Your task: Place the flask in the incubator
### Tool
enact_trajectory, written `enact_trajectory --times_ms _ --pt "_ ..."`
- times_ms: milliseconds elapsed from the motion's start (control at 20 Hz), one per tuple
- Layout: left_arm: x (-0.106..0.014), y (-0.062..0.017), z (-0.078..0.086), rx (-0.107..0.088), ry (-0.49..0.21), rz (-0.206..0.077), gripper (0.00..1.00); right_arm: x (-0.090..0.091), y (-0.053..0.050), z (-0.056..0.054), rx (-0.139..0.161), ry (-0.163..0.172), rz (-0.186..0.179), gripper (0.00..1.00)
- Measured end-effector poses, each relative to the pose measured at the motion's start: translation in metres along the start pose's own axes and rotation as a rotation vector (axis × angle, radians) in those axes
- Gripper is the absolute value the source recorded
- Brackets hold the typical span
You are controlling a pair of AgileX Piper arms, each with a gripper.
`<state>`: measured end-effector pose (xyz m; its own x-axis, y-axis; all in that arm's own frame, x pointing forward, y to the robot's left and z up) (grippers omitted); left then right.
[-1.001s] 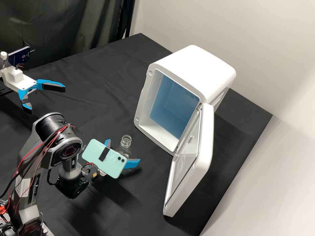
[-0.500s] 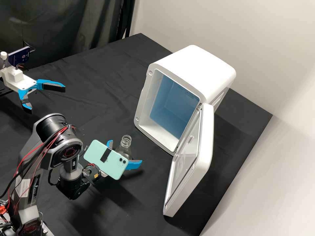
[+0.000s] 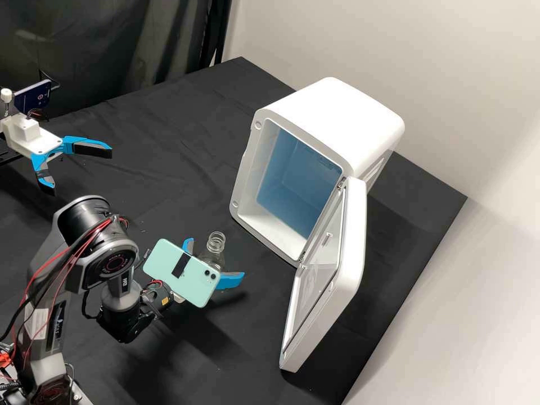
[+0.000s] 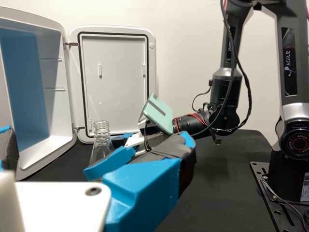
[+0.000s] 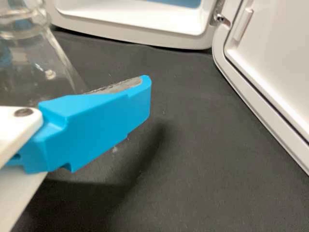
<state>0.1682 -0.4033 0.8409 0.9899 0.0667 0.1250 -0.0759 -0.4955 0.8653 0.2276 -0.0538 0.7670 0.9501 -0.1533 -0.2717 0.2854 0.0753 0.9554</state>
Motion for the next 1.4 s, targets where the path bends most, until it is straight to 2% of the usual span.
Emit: enact_trajectory --times_ms 150,1401 --pt "0.0 0.0 0.0 0.0 0.0 0.0 1.0 -0.0008 0.0014 -0.0004 0.027 0.011 0.0 0.0" --pt "0.0 0.0 0.0 0.0 0.0 0.0 1.0 -0.0012 0.0019 -0.0018 0.022 0.021 -0.001 0.0"
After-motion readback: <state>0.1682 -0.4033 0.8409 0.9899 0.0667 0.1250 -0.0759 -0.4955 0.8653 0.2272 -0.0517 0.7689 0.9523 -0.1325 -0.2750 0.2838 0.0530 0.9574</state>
